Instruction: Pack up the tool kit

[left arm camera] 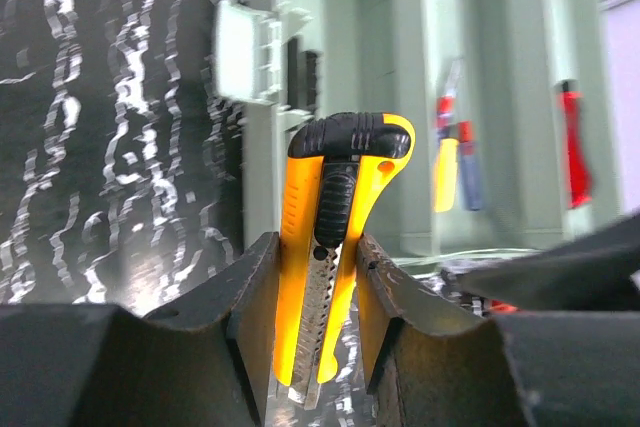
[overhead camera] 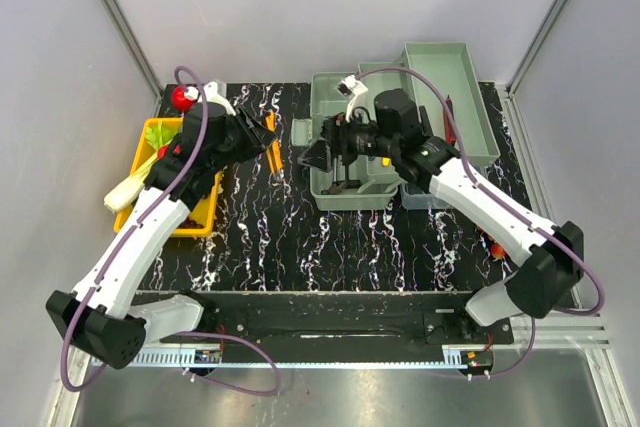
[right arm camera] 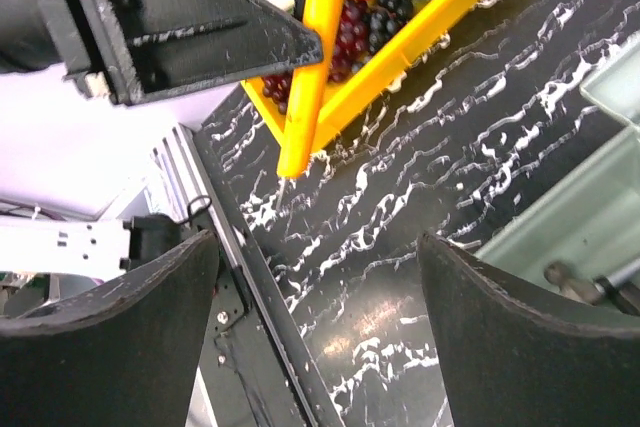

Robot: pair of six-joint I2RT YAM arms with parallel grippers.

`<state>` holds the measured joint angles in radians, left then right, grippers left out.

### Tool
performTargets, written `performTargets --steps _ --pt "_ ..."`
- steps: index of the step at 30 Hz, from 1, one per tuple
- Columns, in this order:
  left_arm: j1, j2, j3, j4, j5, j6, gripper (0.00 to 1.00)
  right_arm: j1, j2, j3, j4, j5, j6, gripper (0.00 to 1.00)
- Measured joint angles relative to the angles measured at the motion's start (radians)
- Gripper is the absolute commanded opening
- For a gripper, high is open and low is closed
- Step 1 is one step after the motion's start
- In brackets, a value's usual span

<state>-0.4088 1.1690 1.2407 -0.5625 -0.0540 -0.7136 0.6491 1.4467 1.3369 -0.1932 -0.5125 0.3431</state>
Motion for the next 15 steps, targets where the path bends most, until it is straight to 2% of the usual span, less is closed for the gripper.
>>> performTargets --steps 4,15 --pt "0.0 -0.016 0.011 0.078 0.056 -0.044 0.0 0.052 0.067 0.105 -0.008 0.044 0.006 0.83" --pt "-0.003 -0.019 0.012 0.101 0.093 -0.108 0.0 0.124 0.133 0.203 -0.032 0.178 0.009 0.71"
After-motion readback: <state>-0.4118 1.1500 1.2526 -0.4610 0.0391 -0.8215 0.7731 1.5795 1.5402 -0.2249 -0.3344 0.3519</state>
